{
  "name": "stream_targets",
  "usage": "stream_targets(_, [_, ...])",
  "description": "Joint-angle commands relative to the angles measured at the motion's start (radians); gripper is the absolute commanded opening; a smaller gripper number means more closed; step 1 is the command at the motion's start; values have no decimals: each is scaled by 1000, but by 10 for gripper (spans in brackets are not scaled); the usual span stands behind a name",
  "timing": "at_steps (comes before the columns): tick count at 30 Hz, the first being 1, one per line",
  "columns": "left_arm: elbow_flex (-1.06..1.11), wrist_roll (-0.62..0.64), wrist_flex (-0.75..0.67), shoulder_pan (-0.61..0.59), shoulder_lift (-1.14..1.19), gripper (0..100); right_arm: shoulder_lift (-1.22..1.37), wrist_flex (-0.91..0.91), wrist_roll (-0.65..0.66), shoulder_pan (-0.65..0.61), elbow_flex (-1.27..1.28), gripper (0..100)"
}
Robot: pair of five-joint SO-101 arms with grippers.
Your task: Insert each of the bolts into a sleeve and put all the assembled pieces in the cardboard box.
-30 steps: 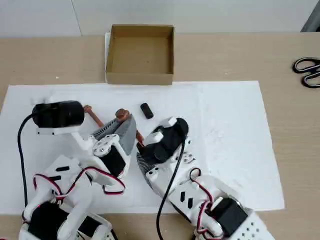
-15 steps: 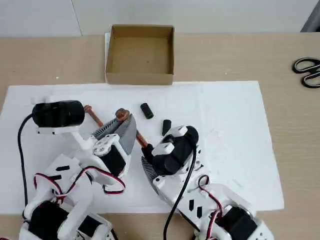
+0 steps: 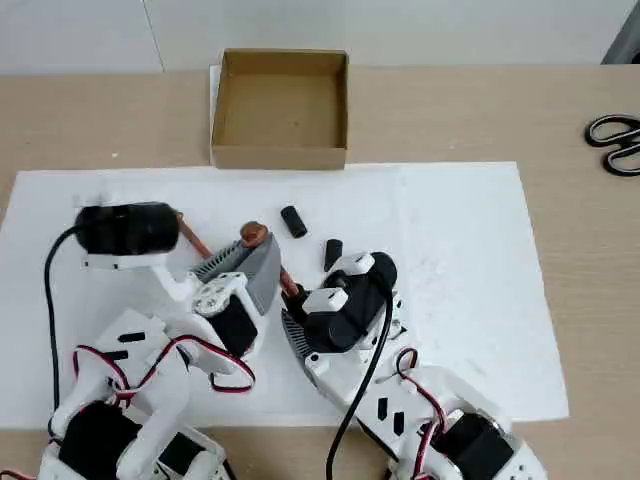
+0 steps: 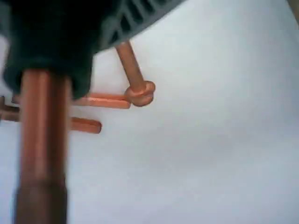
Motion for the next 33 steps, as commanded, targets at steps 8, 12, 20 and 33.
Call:
stream_targets(8, [-5, 9, 72, 20, -12, 6, -12, -30, 12, -2, -3, 5])
stream_targets(12, [13, 6, 115, 57, -11, 6, -12, -30, 12, -2, -3, 5])
stream_targets(20, [104, 5, 129, 169, -14, 6, -12, -30, 12, -2, -3, 5])
stream_targets(33, [137, 3, 114, 176, -12, 9, -12, -31, 49, -2, -3, 5])
